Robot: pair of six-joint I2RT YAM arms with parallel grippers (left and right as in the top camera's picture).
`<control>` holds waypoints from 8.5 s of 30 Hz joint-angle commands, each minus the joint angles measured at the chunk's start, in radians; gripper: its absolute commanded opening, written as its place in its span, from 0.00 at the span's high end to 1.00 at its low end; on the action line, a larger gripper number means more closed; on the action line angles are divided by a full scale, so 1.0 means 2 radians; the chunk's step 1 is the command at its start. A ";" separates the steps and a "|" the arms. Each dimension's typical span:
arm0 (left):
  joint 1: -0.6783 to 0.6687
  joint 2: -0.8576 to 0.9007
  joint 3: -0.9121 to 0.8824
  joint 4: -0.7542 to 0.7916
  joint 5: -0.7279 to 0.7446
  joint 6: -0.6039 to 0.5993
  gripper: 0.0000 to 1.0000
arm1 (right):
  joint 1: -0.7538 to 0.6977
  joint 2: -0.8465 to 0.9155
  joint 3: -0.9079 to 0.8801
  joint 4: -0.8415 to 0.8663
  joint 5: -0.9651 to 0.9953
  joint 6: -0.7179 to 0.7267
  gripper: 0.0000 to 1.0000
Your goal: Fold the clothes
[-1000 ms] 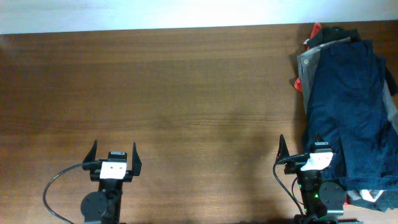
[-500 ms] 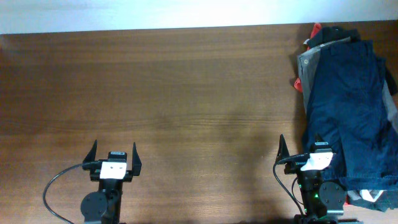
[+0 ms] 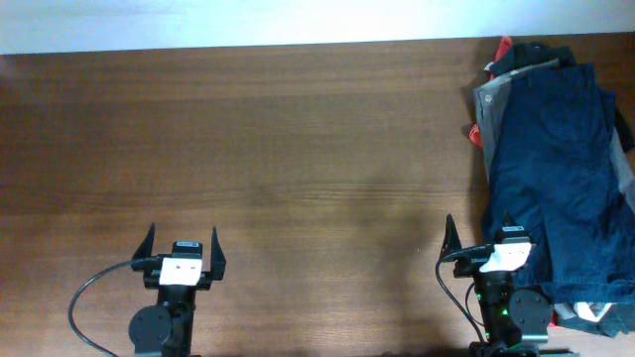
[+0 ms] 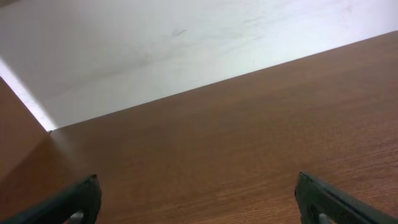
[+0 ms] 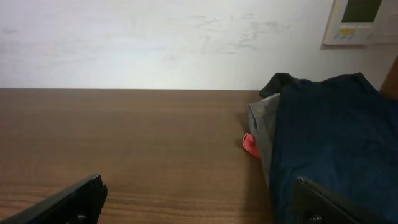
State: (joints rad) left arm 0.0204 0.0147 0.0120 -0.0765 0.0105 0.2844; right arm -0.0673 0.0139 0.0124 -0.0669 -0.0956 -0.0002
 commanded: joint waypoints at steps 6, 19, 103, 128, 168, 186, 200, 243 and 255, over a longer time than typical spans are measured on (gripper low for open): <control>0.002 -0.004 -0.001 -0.003 0.000 -0.005 0.01 | 0.004 -0.004 -0.003 -0.002 -0.001 0.000 0.02; 0.002 -0.004 -0.001 -0.003 0.000 -0.005 0.01 | 0.004 -0.004 -0.003 -0.002 -0.001 0.000 0.01; -0.068 0.862 0.691 -0.156 0.362 -0.054 0.01 | -0.104 0.724 0.651 -0.444 0.071 0.060 0.01; -0.069 0.872 0.691 -0.196 0.136 -0.080 0.01 | -0.089 0.836 0.650 -0.452 0.121 0.037 0.11; -0.059 0.913 0.691 -0.186 0.135 -0.080 0.01 | -0.046 0.936 0.753 -0.479 0.210 0.055 0.96; -0.058 0.831 0.732 -0.216 0.157 -0.080 0.01 | 0.098 0.927 1.234 -0.773 0.123 0.002 0.96; -0.032 0.787 0.732 -0.273 0.159 -0.080 0.01 | 0.260 0.928 1.246 -0.769 0.089 0.001 0.96; 0.045 0.820 0.731 -0.294 0.207 -0.067 0.01 | 0.336 0.965 1.196 -0.672 0.028 -0.080 0.75; 0.043 0.858 0.731 -0.309 0.206 -0.055 0.01 | 0.241 0.964 1.058 -0.704 0.047 -0.048 0.50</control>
State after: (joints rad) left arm 0.1108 1.6840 1.4612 -0.6781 0.4255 0.1638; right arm 0.4652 1.9591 2.1250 -1.4784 -0.0166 -0.1177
